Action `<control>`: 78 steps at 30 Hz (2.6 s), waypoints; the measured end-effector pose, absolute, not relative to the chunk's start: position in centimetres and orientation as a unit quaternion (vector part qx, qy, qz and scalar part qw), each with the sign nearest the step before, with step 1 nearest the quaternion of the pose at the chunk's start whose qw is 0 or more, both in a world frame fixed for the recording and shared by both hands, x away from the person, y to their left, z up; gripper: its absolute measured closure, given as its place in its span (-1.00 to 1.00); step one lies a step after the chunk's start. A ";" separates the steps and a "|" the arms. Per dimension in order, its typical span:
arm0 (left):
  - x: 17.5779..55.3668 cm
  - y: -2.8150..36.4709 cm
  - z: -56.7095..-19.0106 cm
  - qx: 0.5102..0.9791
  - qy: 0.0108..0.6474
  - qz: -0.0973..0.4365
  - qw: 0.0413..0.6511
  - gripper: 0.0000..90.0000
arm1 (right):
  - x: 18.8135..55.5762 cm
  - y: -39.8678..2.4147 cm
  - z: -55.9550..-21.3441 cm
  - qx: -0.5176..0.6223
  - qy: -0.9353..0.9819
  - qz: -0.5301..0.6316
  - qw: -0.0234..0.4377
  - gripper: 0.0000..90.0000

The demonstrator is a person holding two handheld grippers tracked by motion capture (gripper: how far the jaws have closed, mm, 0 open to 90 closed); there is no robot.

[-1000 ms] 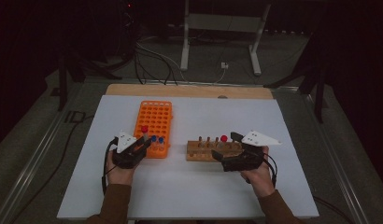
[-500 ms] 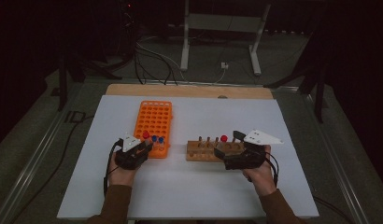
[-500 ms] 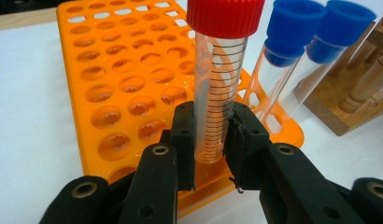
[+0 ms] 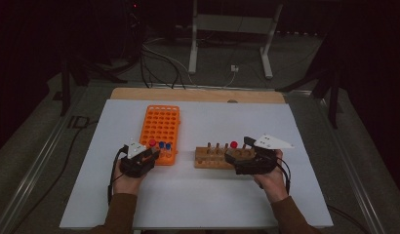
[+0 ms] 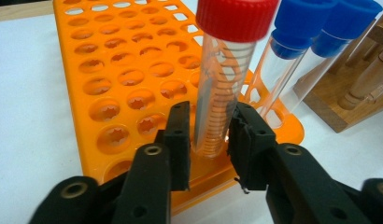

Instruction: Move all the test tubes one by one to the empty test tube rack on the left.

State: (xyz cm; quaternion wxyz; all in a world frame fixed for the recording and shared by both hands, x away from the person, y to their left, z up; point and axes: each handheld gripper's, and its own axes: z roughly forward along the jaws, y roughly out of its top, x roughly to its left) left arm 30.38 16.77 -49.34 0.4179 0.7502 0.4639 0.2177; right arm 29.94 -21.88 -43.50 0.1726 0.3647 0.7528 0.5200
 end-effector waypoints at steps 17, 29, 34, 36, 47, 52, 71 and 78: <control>29.2 19.4 -47.9 0.709 0.462 0.182 0.501 -0.12 | 30.9 -21.8 -45.1 0.369 0.763 0.505 0.166 -0.31; 28.6 19.6 -46.4 0.679 0.464 0.193 0.536 -0.67 | 31.3 -21.6 -46.1 0.375 0.765 0.495 0.169 0.45; 28.6 19.2 -46.1 0.685 0.458 0.192 0.534 -0.93 | 31.4 -21.4 -46.4 0.380 0.766 0.490 0.169 0.48; 28.7 19.1 -46.1 0.686 0.457 0.191 0.532 -0.96 | 31.5 -21.3 -46.5 0.382 0.764 0.492 0.169 0.52; 28.6 19.1 -46.0 0.686 0.456 0.199 0.531 -0.98 | 31.3 -21.5 -46.4 0.382 0.756 0.504 0.168 0.65; 28.6 19.0 -45.9 0.686 0.453 0.201 0.532 -0.98 | 31.2 -21.9 -45.9 0.382 0.748 0.515 0.171 0.66; 28.5 18.5 -45.7 0.698 0.442 0.214 0.521 -0.97 | 30.3 -23.0 -43.3 0.379 0.724 0.547 0.182 0.66; 28.5 18.5 -45.6 0.695 0.443 0.214 0.524 -0.97 | 29.9 -23.2 -42.4 0.374 0.716 0.559 0.188 0.66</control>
